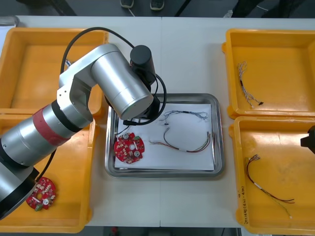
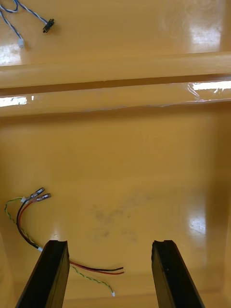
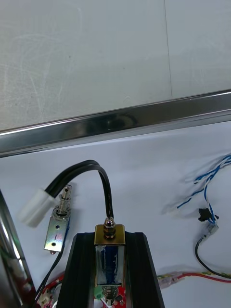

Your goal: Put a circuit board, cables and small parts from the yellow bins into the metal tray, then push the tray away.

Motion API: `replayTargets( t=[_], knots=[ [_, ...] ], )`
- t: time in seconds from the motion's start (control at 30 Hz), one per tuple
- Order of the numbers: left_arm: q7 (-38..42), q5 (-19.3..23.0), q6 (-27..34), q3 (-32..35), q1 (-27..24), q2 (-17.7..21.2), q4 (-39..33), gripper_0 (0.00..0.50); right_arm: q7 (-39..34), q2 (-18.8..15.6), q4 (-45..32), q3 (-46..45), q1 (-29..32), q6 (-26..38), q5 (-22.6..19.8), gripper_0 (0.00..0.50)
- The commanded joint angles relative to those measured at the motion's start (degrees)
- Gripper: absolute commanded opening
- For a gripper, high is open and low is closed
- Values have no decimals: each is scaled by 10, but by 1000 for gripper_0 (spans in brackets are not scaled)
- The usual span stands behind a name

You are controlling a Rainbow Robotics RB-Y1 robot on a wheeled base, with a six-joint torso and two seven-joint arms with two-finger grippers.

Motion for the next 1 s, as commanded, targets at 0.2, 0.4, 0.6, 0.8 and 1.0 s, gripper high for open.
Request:
replayTargets(
  t=[0.2,0.4,0.6,0.8,1.0],
  knots=[
    [59,-12,-28,-39,1,-15,15,2,-20,-21,-4,-9,11,2,7,500],
    [64,-15,-52,-46,1,-17,37,1,-21,-21,0,-12,11,2,4,500],
    [67,-17,-68,-50,1,-19,48,0,-24,-21,0,-13,10,2,1,500],
    [75,-16,-68,-54,1,-19,48,461,-28,-21,0,-14,11,2,0,500],
    [83,-15,-72,-54,1,-19,43,500,-30,-21,0,-14,11,2,-1,500]
  ],
)
